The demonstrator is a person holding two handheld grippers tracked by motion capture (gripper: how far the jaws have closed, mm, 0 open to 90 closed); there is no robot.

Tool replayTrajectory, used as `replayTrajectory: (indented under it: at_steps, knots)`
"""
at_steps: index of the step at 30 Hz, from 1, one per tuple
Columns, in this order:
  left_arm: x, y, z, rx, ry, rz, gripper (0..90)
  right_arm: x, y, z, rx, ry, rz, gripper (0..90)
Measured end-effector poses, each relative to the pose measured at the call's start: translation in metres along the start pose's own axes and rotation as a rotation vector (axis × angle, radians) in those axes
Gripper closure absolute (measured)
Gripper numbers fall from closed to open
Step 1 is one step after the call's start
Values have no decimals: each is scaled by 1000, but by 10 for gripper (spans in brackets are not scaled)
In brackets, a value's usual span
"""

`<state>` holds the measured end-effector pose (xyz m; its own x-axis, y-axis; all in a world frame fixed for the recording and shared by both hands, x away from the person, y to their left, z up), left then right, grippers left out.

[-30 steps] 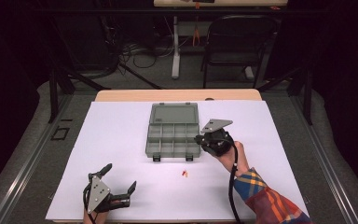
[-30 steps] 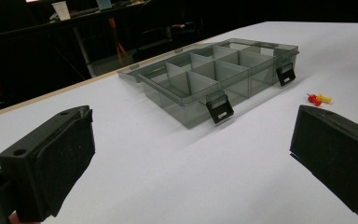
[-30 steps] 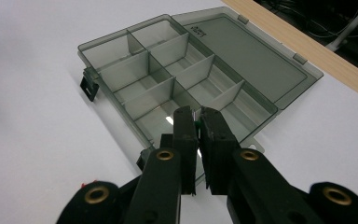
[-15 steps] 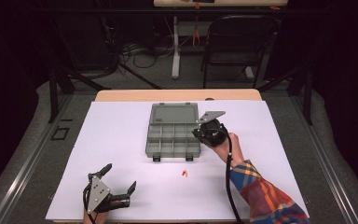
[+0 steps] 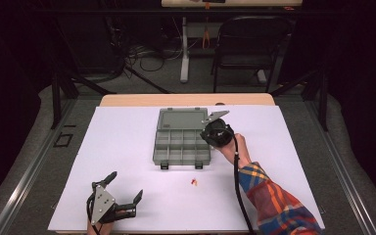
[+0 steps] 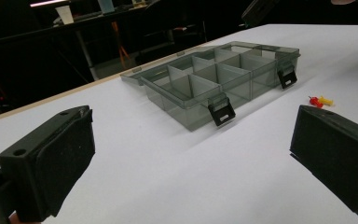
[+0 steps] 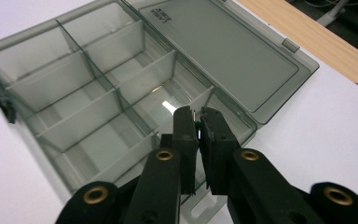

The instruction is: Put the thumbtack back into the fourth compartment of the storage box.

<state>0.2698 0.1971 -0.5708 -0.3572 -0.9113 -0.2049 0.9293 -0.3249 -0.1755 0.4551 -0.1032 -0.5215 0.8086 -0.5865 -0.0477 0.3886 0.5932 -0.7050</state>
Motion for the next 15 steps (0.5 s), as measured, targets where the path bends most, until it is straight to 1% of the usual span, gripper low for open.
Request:
replayTrajectory:
  at_steps: [3, 8, 10, 13, 15]
  knots:
    - [0, 0, 0, -4, -1, -2, 0, 4, 8, 1, -36, 3, -6, 852]
    - [0, 0, 0, -4, 0, -2, 0, 8, 18, 1, -50, 23, -1, 843]
    - [0, 0, 0, -3, 0, -3, 0, 9, 20, 0, -52, 26, 6, 790]
    - [0, 0, 0, -4, -3, -4, 0, 10, 20, 0, -46, 39, 11, 754]
    - [0, 0, 0, -4, -3, -4, 0, 10, 17, 0, -33, 45, 17, 693]
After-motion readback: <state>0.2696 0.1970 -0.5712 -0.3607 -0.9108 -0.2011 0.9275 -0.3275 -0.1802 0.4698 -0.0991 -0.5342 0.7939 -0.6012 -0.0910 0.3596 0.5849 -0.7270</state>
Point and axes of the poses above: each handheld gripper's, and its own axes: y roughly forward along the jaws, z roughly out of its top, x roughly to its right, the point moved 5 cm from there along y, roughly forward along the jaws, and after that the axes turned 12 degrees about z, right-handed, at the moved point
